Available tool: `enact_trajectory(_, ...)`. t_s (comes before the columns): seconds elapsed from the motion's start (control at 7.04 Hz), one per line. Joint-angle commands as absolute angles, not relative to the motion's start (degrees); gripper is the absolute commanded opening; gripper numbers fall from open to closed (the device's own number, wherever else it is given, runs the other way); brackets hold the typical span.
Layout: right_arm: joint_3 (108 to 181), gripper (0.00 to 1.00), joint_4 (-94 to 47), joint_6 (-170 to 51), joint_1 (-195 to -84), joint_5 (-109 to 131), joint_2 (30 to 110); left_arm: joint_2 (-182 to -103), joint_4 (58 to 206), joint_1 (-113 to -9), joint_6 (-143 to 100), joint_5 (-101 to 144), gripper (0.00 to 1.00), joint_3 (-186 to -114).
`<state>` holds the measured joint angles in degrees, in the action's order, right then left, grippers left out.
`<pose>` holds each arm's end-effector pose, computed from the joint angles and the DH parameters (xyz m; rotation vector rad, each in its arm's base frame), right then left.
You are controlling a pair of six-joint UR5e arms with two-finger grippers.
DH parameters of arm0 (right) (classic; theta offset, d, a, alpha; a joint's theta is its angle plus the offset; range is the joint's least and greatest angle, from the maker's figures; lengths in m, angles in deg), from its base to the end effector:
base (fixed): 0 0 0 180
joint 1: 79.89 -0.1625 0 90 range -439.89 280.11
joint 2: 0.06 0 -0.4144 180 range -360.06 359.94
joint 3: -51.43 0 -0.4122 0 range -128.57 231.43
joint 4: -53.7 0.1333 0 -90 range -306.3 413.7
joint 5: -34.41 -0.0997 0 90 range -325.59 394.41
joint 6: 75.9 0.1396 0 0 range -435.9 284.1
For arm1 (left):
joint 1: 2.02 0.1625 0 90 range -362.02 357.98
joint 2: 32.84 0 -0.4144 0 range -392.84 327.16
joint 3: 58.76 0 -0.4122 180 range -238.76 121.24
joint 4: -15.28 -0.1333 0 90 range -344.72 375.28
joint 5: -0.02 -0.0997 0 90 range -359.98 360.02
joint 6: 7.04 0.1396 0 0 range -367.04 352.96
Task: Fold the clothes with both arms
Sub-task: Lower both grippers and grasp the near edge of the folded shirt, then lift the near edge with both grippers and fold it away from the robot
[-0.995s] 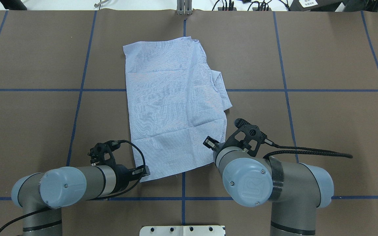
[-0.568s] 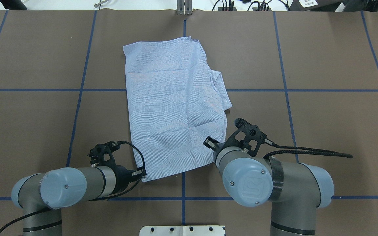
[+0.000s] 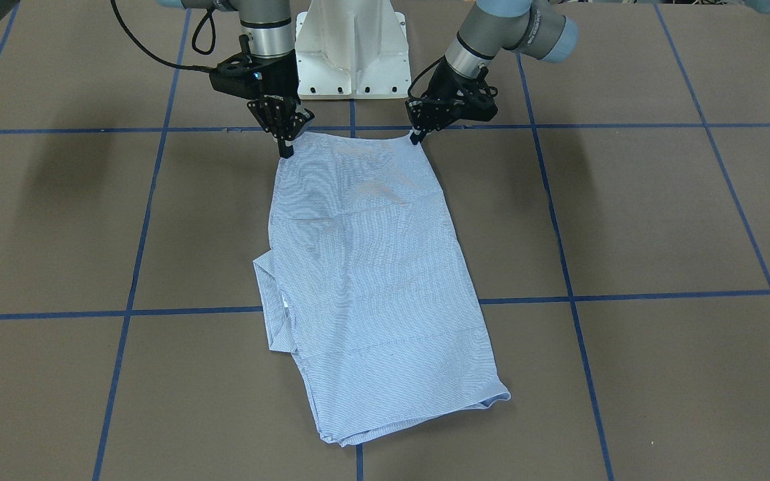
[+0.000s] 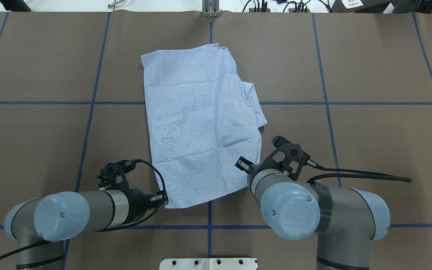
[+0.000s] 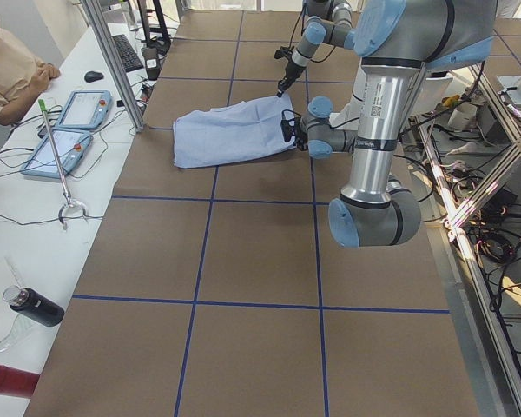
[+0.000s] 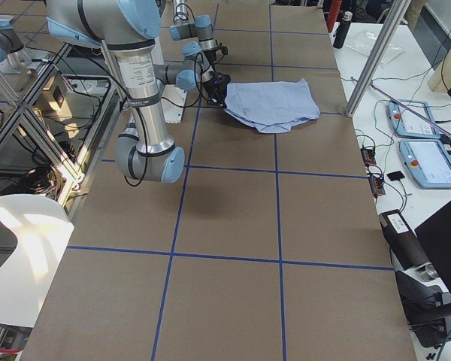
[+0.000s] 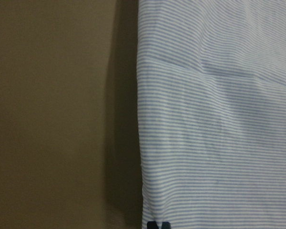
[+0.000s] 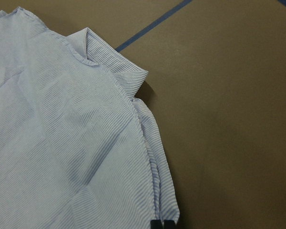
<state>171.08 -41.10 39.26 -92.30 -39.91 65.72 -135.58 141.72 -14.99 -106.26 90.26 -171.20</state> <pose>-0.5296 -0.2917 0.2202 0.1644 -0.8950 0.7282 0.5473 -0.2622 0.2786 0.0375 1.2563 -0.3327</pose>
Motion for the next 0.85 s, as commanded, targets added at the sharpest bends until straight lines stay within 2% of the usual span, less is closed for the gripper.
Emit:
enact_trajectory(0.0, 182.23, 0.0, -47.06, 39.76, -87.74, -39.42, 68.39, -132.44, 138.01, -15.03, -106.26, 92.46, 0.0, -183.32)
enact_trajectory(0.28, 193.24, 0.0, -58.3, 40.55, -85.43, -39.51, 67.62, -133.03, 123.9, -15.2, -106.26, 98.08, 0.0, -197.04)
enact_trajectory(0.43, 192.76, 0.0, -59.05, 40.12, -87.0, -39.77, 67.18, -133.91, 120.35, -17.29, -105.48, 99.15, 0.0, -196.92)
enact_trajectory(0.71, 183.06, 0.0, -58.19, 35.58, -92.43, -39.86, 63.86, -141.86, 119.87, -24.22, -99.97, 98.99, 0.0, -184.17)
